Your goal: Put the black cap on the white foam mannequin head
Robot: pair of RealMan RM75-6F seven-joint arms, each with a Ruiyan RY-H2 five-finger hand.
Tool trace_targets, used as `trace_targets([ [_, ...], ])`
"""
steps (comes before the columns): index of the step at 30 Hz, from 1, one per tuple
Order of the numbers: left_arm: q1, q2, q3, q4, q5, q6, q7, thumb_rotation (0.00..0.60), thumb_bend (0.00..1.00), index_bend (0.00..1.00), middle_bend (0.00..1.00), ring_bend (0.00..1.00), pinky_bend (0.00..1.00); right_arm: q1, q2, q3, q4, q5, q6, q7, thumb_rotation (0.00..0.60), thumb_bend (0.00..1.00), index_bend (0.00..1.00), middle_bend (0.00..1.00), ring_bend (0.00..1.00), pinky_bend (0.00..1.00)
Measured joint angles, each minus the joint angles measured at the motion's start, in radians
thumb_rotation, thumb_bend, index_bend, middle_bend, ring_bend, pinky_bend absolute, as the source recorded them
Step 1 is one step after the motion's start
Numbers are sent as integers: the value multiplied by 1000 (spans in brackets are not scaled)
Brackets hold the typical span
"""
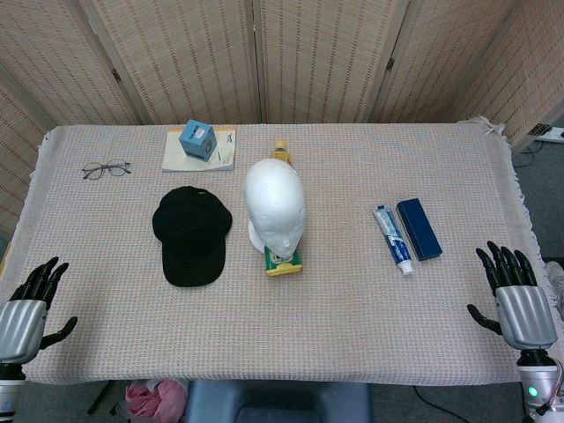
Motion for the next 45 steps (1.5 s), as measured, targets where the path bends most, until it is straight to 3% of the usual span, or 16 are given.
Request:
trace_targets([
  [7, -1, -5, 5, -6, 8, -3, 14, 600, 270, 15, 60, 93, 290, -4, 6, -5, -5, -10, 8, 7, 600, 128, 0, 0, 0, 0],
  [11, -11, -24, 10, 3, 25, -14, 5, 600, 271, 77, 68, 94, 290, -12, 13, -10, -12, -20, 20, 11, 600, 128, 0, 0, 0, 0],
  [13, -18, -47, 14, 20, 40, -22, 8, 600, 270, 123, 122, 125, 319, -15, 18, -11, -17, -21, 23, 18, 600, 128, 0, 0, 0, 0],
  [15, -26, -78, 16, 44, 62, -22, 17, 600, 270, 201, 255, 217, 385, -16, 22, -12, -21, -27, 28, 23, 600, 127, 0, 0, 0, 0],
  [17, -33, -115, 17, 74, 84, -16, 25, 600, 271, 260, 323, 266, 418, -19, 25, -15, -24, -39, 37, 25, 600, 127, 0, 0, 0, 0],
  [20, -44, -190, 17, 133, 117, -7, 40, 600, 271, 301, 336, 278, 454, -25, 30, -20, -29, -58, 55, 33, 600, 133, 0, 0, 0, 0],
  [26, -65, -315, 9, 203, 125, -11, 96, 600, 270, 332, 410, 291, 461, -33, 43, -26, -34, -73, 67, 57, 600, 135, 0, 0, 0, 0],
  [33, -99, -438, -10, 275, 106, -45, 191, 600, 270, 317, 411, 291, 461, -37, 56, -31, -38, -87, 72, 81, 600, 137, 0, 0, 0, 0],
  [45, -163, -561, -30, 421, 101, -86, 266, 600, 270, 312, 411, 287, 461, -37, 72, -34, -45, -90, 66, 104, 600, 143, 0, 0, 0, 0],
])
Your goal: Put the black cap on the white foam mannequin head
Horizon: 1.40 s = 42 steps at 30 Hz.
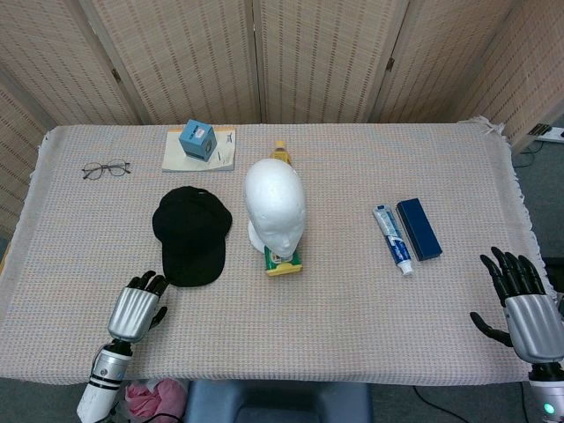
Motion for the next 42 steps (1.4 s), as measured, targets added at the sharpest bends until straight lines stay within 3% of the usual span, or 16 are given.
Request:
trace_targets([
  [12, -26, -205, -22, 277, 23, 100, -8, 600, 270, 303, 412, 286, 461, -6, 11, -3, -6, -8, 9, 18, 600, 149, 0, 0, 0, 0],
  [42, -115, -345, -68, 448, -77, 29, 26, 600, 270, 311, 444, 286, 460, -23, 37, -5, -20, -19, 31, 44, 600, 164, 0, 0, 0, 0],
])
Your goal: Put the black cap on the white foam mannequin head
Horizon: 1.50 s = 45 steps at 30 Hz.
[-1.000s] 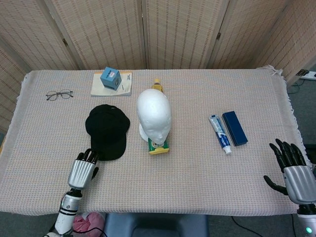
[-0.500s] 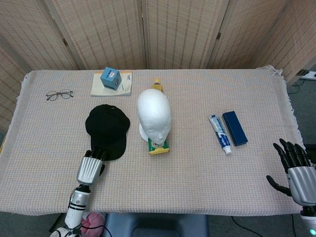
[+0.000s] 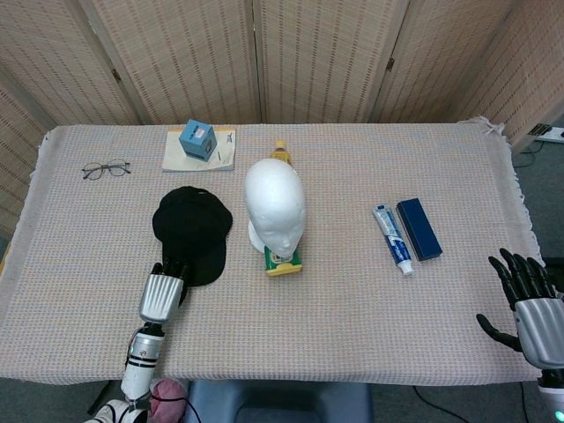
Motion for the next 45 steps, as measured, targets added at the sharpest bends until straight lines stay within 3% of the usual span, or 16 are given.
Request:
trace_targets([
  [15, -36, -49, -4, 136, -10, 17, -67, 600, 270, 339, 463, 286, 460, 1, 6, 1, -6, 7, -11, -2, 600, 184, 0, 0, 0, 0],
  [19, -40, -60, 2, 159, -9, 23, -99, 600, 270, 381, 511, 304, 460, 2, 4, 4, -8, 14, -15, -7, 600, 184, 0, 0, 0, 0],
  [26, -51, -78, 7, 196, -1, 49, -171, 600, 270, 529, 679, 438, 552, 3, 2, 5, -11, 17, -20, -15, 600, 185, 0, 0, 0, 0],
  [31, -73, -90, 3, 254, 7, 83, -232, 600, 369, 563, 709, 464, 576, 3, 4, 2, -15, 13, -22, -19, 600, 185, 0, 0, 0, 0],
  [45, -143, -77, -26, 363, 1, 153, -308, 600, 476, 672, 812, 558, 668, 3, 0, -6, -21, -2, -26, -37, 600, 184, 0, 0, 0, 0],
])
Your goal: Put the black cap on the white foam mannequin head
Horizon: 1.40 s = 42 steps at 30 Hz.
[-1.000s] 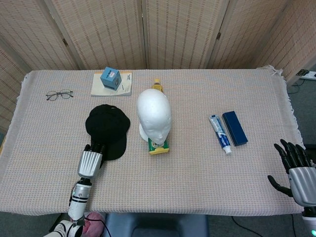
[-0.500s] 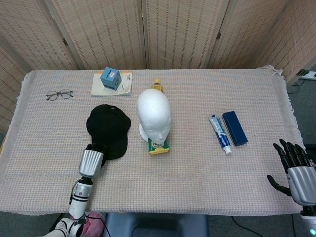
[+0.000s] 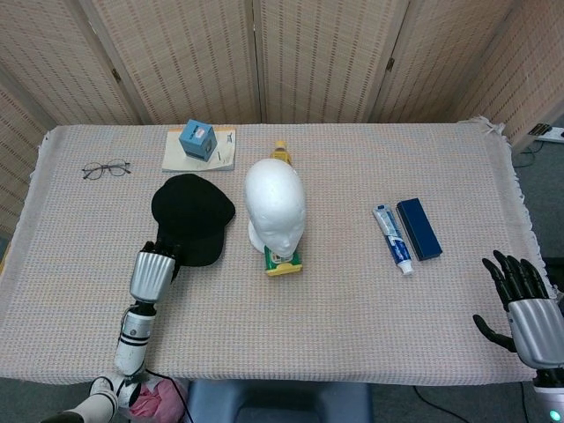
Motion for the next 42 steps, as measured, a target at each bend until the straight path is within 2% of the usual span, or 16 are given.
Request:
trace_targets([
  [11, -6, 18, -10, 3, -19, 31, -4, 600, 500, 711, 844, 591, 706, 4, -2, -1, -3, 3, -10, -8, 600, 184, 0, 0, 0, 0],
  [17, -11, 40, -44, -13, -43, 89, -18, 600, 501, 715, 853, 597, 710, 3, -3, -2, -4, 3, -11, -16, 600, 185, 0, 0, 0, 0],
  [27, -21, 121, -126, -130, -91, 194, -19, 600, 501, 717, 857, 599, 711, -2, -6, -7, -8, -6, -4, -25, 600, 187, 0, 0, 0, 0],
  [42, -41, 294, -166, -381, -64, 294, 107, 600, 502, 722, 860, 601, 717, -4, -10, -10, -12, -14, -2, -33, 600, 203, 0, 0, 0, 0],
])
